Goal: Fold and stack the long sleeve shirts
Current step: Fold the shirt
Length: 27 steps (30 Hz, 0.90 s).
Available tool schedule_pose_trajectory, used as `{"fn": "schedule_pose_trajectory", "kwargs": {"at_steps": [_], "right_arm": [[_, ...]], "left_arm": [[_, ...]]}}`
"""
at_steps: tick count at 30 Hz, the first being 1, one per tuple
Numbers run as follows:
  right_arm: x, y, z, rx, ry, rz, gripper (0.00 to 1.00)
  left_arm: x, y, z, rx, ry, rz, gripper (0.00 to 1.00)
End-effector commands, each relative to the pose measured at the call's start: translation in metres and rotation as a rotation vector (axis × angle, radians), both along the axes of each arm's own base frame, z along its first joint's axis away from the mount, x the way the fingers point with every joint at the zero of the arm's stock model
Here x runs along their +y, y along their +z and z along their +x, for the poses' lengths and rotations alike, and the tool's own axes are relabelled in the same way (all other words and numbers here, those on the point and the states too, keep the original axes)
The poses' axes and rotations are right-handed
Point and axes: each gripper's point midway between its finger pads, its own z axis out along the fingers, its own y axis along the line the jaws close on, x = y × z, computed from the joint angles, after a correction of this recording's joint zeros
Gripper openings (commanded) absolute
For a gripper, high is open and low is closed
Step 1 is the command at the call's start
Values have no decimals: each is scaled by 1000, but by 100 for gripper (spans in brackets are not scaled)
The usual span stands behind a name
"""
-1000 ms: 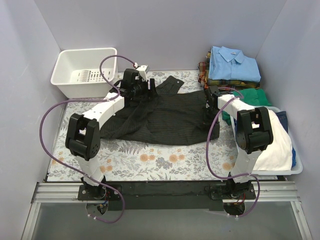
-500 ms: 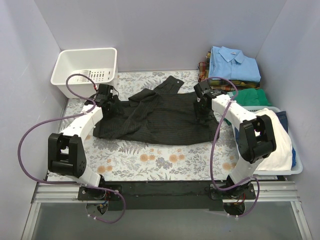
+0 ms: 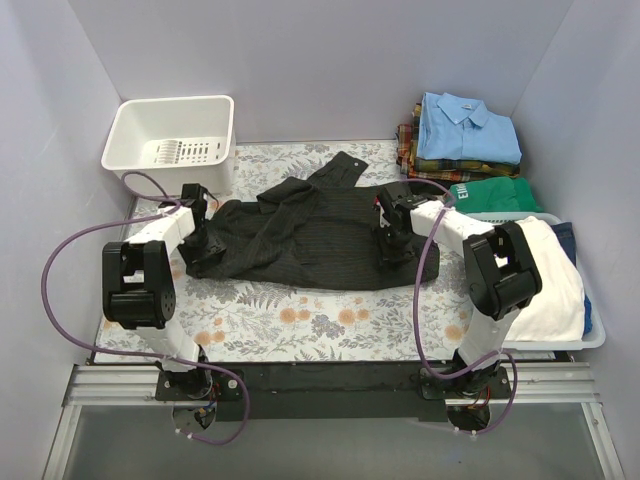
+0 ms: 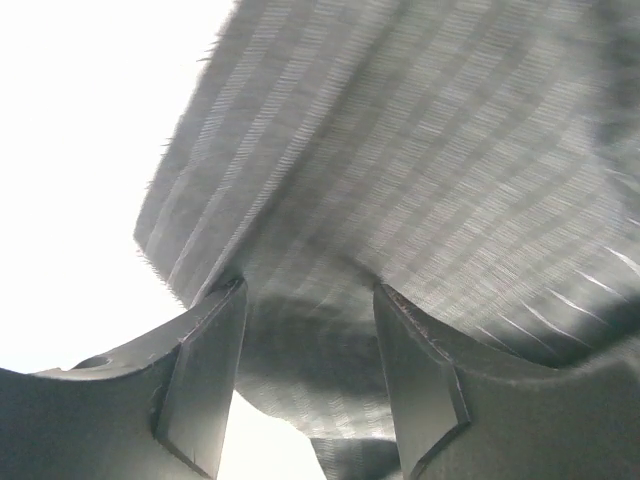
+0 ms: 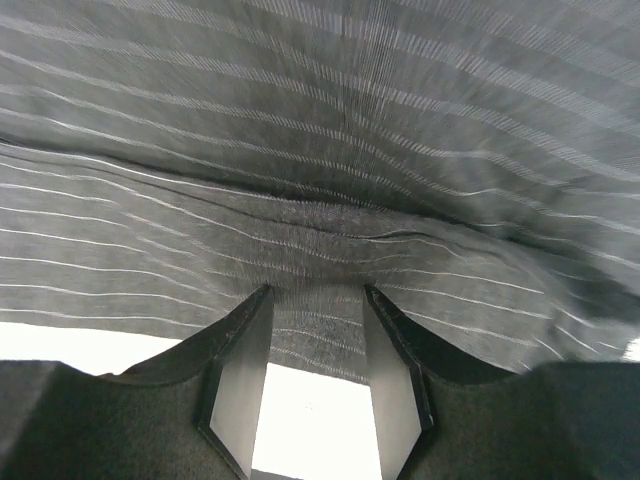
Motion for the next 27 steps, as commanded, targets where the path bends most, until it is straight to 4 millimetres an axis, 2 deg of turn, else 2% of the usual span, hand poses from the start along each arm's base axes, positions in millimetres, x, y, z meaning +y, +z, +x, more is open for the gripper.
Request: {"fn": "schedule_pose_trajectory", "kwargs": {"at_steps": [1,6,11,16,18,20,21,24,27], "right_arm": [[3,-21,-21,95,4,29,50],[-15,-38,-40,174,-68,-12,49],[-37,-41,-46,205,-137,-19,48],[-56,-45,-59,238,-169,-40,48],[-56,-44,-60,242,-170,-29,48],[-52,-41,-57,239,-170,-6,47],[-50,-40,-56,237,-169,3,47],[-45,-34,-48,220,-168,22,47],[-43,-30,-41,202,-166,26,47]], "left_arm": [[21,-4,-25,58,75,-6,53],[26,-19,-46,101,138,-86,53],[37,-27,-65,132,210,-135,51],[47,-12,-68,100,267,-144,49],[47,0,-65,60,274,-155,47],[43,15,-58,6,256,-181,48],[34,33,-49,-67,232,-235,49],[18,60,-46,-116,201,-316,53],[-9,46,-71,-30,181,-396,51]]}}
